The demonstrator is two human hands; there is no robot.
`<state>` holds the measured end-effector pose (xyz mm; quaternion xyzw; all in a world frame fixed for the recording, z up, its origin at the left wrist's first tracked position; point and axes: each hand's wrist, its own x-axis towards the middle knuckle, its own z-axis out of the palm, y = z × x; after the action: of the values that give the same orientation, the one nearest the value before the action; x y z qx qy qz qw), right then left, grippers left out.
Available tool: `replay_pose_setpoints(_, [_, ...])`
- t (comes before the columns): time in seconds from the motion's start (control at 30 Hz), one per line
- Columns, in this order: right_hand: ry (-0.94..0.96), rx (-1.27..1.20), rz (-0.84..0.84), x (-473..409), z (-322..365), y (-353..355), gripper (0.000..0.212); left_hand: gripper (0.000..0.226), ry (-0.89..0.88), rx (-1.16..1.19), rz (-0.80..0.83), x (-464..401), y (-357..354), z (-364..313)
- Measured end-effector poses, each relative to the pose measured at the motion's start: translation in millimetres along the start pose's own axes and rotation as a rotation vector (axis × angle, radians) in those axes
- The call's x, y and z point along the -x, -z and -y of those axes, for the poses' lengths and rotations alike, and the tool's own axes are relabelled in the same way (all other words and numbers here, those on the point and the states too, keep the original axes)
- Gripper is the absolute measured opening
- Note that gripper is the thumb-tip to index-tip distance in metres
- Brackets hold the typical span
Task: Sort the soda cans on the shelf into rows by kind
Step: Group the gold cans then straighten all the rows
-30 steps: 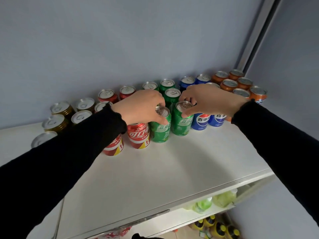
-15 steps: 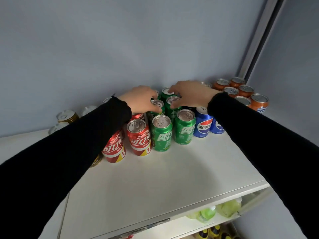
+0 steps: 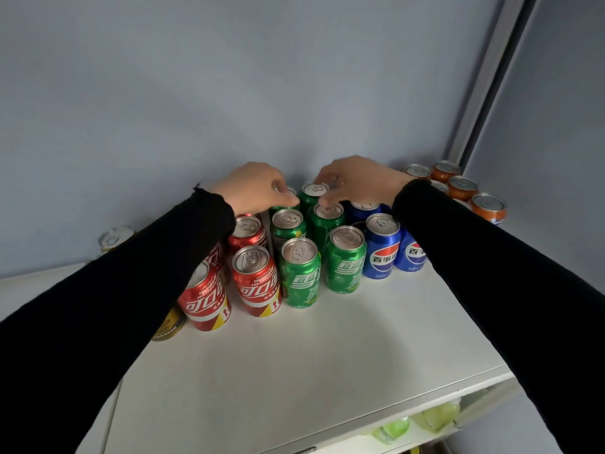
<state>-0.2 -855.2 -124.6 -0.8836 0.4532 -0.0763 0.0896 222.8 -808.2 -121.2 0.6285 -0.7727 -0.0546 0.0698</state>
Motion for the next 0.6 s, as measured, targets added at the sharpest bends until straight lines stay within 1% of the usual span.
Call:
replay_pose_setpoints(0.07, [-0.037,0.000,-0.084,-14,-4,-1,0.048,0.051,0.010,-0.007,-0.078,-10,1,5])
replay_pose_setpoints(0.1, [-0.054,0.011,-0.085,-21,-4,-5,0.050,0.054,0.010,-0.030,-0.069,-14,-1,6])
replay_pose_setpoints(0.13, [-0.067,0.022,-0.066,-27,-2,-9,0.052,0.056,0.011,-0.055,-0.035,-18,-5,5])
replay_pose_setpoints(0.2, [-0.077,0.074,-0.016,-36,4,-17,0.052,0.051,0.006,-0.089,0.023,-23,-13,2])
replay_pose_setpoints(0.27, [-0.073,0.131,0.011,-44,6,-20,0.049,0.044,-0.002,-0.095,0.021,-28,-18,3])
replay_pose_setpoints(0.43, [-0.075,0.167,0.030,-48,4,-20,0.049,0.039,0.014,-0.123,0.016,-33,-18,9])
replay_pose_setpoints(0.53, [-0.099,0.153,0.016,-46,7,-22,0.049,0.038,0.009,-0.105,0.011,-34,-20,10])
replay_pose_setpoints(0.6, [-0.130,0.082,-0.003,-39,8,-20,0.052,0.043,0.012,-0.089,0.027,-34,-21,13])
